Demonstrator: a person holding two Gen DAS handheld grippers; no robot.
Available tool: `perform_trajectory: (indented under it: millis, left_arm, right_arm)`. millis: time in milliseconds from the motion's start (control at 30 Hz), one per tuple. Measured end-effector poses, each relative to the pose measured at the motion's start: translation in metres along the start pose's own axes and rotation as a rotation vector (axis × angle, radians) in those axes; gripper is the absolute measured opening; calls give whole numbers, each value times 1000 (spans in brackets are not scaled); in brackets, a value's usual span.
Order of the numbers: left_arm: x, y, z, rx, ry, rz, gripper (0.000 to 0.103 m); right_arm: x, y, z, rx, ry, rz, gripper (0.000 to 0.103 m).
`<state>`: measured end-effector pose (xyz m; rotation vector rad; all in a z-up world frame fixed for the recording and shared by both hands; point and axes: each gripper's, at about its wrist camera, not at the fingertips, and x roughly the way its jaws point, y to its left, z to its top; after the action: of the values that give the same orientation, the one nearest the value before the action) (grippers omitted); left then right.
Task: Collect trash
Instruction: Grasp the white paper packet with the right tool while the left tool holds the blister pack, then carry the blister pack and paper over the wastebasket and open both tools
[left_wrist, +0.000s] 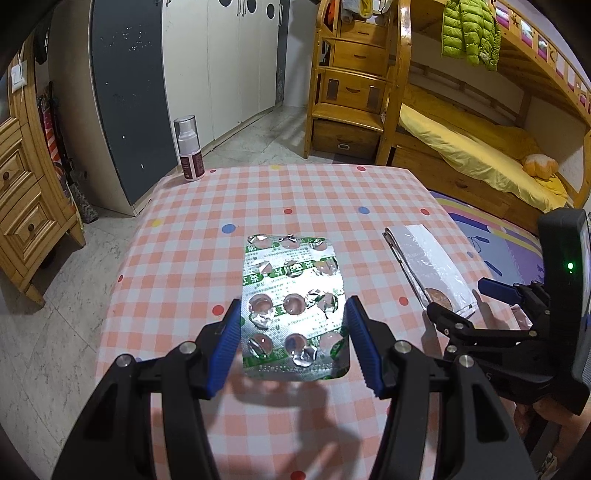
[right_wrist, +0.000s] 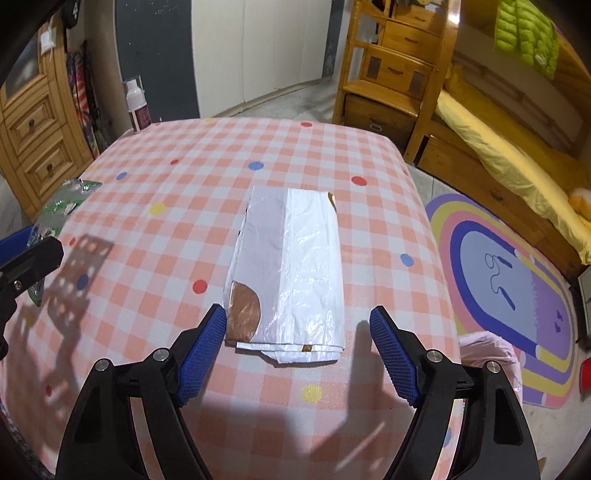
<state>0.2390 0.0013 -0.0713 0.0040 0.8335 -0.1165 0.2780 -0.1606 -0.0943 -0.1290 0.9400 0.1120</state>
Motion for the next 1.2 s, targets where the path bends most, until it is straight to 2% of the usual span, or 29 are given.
perform_trajectory:
  millis: [67, 133, 200, 300, 333, 367, 467, 667, 933, 1200]
  left_arm:
    - [1, 1, 0, 0, 5, 1, 55]
    - [2, 2, -1, 0, 8, 4, 55]
    - [2, 3, -2, -3, 12, 5, 55]
    - [3, 3, -2, -5, 13, 3, 55]
    - [3, 3, -2, -4, 12, 3, 55]
    - [2, 3, -2, -3, 11, 3, 55]
    - [0, 2, -4, 2, 8, -1, 55]
    - [-11, -1, -3, -2, -25, -46, 55]
    - [-28, -23, 2, 48, -96, -113, 55]
    - [-40, -64, 5, 120, -162, -177, 55]
  right_arm:
    - [-1, 0, -2, 12, 5, 31, 64]
    - [-2, 1, -4, 17, 5, 50, 58]
    - [-4, 4, -5, 0, 1, 60, 48]
    - [-8, 10, -7, -18, -3, 84, 28]
    - [-9, 11, -6, -21, -4, 83, 16]
    - [-10, 11, -7, -26, -5, 79, 12]
    - [-18, 6, -7, -17, -30, 76, 8]
    - [-58, -12, -7, 32, -168, 96, 8]
    - [-89, -25, -7, 68, -266, 117, 8]
    - [-107, -44, -12, 90, -288, 91, 8]
